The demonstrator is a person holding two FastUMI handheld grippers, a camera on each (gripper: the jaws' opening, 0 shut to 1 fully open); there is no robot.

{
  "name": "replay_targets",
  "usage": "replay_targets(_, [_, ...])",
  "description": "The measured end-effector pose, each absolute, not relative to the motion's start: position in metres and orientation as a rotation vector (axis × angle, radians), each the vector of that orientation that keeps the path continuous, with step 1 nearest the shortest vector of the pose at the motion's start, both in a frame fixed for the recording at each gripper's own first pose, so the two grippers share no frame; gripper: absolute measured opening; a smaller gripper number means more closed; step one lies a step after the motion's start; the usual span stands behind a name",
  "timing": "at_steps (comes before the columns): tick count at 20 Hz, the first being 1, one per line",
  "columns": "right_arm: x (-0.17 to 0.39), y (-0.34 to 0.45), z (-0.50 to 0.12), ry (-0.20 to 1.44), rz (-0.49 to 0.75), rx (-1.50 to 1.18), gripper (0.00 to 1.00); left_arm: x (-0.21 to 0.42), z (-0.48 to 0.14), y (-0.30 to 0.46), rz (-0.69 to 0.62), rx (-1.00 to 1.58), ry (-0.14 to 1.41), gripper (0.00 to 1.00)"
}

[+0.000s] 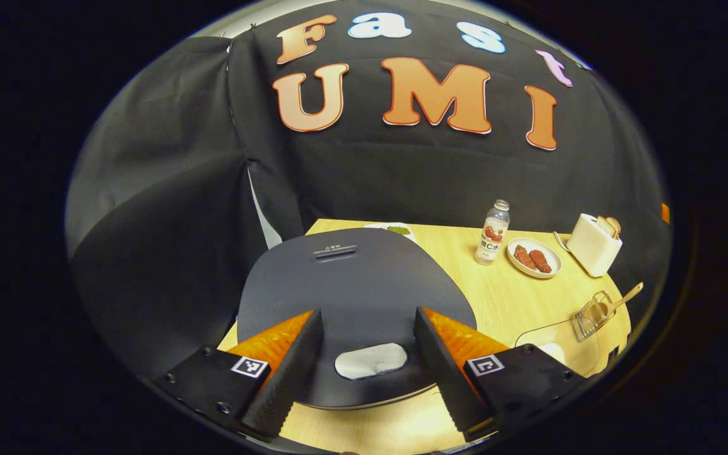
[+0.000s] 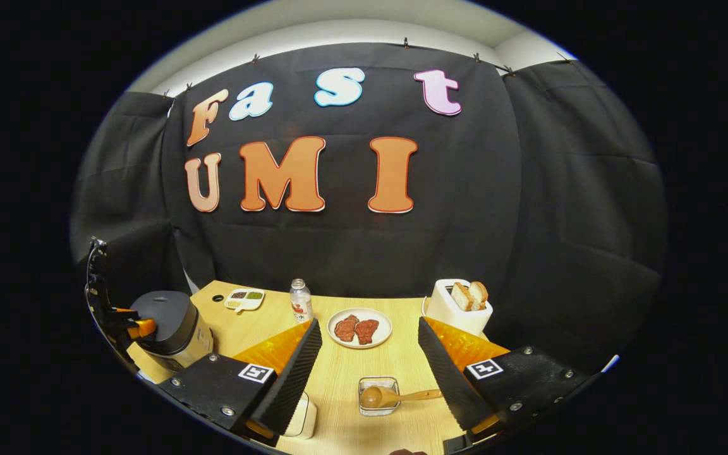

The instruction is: Close the left gripper, press the button to open the rice cooker; take a wooden spoon from the chopstick holder with the right hand, scoop a spoonful of rice and pour it into the rice cooker, then put the wooden spoon back into the chopstick holder.

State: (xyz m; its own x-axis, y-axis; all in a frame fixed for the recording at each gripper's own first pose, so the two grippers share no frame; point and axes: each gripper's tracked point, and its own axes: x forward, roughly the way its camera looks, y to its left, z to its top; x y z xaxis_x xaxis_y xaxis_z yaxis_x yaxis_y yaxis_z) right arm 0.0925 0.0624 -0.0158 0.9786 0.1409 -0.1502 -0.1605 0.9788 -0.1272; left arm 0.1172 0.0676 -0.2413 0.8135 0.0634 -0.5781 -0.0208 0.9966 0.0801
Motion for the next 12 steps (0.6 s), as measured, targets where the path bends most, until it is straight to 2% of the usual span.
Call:
replay_targets(2, [0.090, 0.057, -0.004, 0.120, 0.136, -0.135, 0.95, 0.134, -0.200, 0.063, 0.039, 0.027, 0.548, 0.99])
replay_targets(3, [0.089, 0.053, 0.001, 0.109, 0.127, -0.135, 0.95, 0.143, -0.172, 0.060, 0.033, 0.007, 0.501, 0.94])
replay_targets(6, [0.082, 0.046, 0.022, 0.085, 0.111, -0.118, 0.95, 0.155, -0.076, 0.054, -0.003, 0.007, 0.330, 0.94])
replay_targets(8, [0.077, 0.038, 0.042, 0.058, 0.090, -0.111, 0.95, 0.153, -0.018, 0.056, -0.009, 0.038, 0.228, 0.98])
replay_targets(12, [0.061, 0.024, 0.086, -0.010, 0.055, -0.113, 0.95, 0.129, 0.066, 0.056, -0.020, 0.089, 0.081, 0.94])
